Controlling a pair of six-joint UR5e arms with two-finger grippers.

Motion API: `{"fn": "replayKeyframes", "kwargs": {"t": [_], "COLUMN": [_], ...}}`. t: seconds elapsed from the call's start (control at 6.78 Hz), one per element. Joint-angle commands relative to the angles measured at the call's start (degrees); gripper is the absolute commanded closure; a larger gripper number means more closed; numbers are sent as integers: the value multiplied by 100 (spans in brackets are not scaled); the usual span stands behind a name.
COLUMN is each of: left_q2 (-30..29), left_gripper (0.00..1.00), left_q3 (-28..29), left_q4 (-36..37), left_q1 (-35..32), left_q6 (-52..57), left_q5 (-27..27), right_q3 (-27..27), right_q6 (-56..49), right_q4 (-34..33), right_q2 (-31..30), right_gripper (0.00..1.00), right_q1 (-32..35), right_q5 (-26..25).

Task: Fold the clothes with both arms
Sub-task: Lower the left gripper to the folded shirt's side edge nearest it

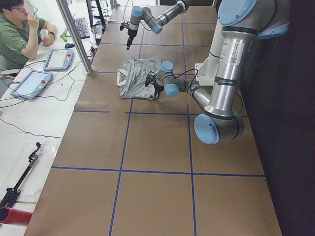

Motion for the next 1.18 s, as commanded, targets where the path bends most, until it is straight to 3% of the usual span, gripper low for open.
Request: {"fn": "replayKeyframes", "kwargs": {"t": [0.0, 0.15, 0.3, 0.44, 0.59, 0.74, 0.89, 1.03], "left_q2": [-528, -1159, -1775, -2442, -2979, -2994, -2950, -2819], "left_gripper": [100, 100, 100, 100, 100, 100, 89, 1], "left_q3": [948, 1789, 2868, 4140, 4927, 4987, 4988, 4962], "left_q4": [-36, -88, -628, -1355, -1502, -1616, -1705, -1853], "left_q1": [-1024, -1438, -1694, -1810, -1863, -2064, -2109, -2101], "left_q6": [1098, 1363, 1374, 1383, 1479, 1811, 1901, 1963], "left_q5": [-13, -5, -5, 170, 528, 523, 514, 462], "right_q3": [0, -9, -9, -9, -9, -9, -9, -9], "right_q6": [10, 10, 19, 19, 10, 10, 19, 36], "right_q4": [-7, -7, -7, -7, -7, -7, -7, -7], "right_q2": [3, -5, 3, 3, 3, 3, 12, 29], "right_gripper": [0, 0, 0, 0, 0, 0, 0, 0], "right_q1": [0, 0, 0, 9, 61, 79, 70, 44], "right_q5": [-9, -18, -18, -18, -9, -9, -18, -18]}}
